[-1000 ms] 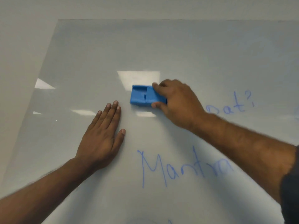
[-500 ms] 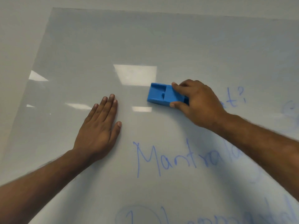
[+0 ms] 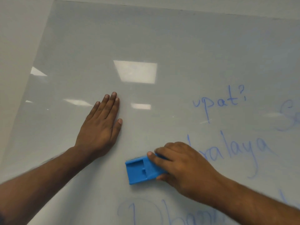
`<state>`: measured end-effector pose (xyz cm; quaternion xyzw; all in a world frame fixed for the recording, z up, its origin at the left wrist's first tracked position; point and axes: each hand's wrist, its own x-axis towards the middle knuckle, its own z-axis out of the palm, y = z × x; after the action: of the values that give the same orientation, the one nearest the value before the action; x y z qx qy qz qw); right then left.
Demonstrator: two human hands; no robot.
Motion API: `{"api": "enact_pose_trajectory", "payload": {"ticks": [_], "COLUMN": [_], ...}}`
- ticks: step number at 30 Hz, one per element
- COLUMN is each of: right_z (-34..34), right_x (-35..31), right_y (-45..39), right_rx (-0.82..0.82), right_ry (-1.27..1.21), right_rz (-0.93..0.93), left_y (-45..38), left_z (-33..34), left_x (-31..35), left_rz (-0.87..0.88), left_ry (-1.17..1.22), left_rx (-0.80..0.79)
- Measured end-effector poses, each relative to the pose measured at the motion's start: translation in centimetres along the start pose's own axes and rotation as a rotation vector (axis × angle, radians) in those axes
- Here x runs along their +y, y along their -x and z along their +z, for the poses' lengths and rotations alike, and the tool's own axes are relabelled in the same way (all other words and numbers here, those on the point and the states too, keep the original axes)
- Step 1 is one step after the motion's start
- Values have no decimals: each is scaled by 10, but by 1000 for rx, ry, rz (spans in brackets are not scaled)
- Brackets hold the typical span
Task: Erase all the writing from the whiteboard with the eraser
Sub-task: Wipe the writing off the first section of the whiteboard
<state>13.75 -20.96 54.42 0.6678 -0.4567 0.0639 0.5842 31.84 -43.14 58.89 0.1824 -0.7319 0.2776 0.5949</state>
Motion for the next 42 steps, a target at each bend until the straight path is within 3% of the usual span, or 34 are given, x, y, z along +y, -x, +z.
{"api": "enact_pose_trajectory", "payload": {"ticks": [3,10,17,22,24,31,35,42], "right_z": [-10,-21,-1,-6,-10,-32,-27,11], "right_x": [30,53,1,2,13,71,59,-30], "right_y": [-17,-53,3,39,32,-16,-22,1], "right_rx": [57,212,98,-13,0,149,215,89], "right_ry": [18,-118,-115,-10,8,-30,-91,-99], "right_rz": [44,387,166,10,28,347,419,116], "left_y": [-1,3,1,2,3,3,3,2], "left_z": [1,2,-2,-4,-3,-5,-3,-10], "left_x": [0,2,0,2,4,5,9,8], "left_rz": [1,6,0,-4,-16,-25,-49,-36], "left_ry": [-3,-5,-9,-8,-10,-36,-28,-59], "left_rx": [13,15,-6,-34,-29,-46,-37,-61]}}
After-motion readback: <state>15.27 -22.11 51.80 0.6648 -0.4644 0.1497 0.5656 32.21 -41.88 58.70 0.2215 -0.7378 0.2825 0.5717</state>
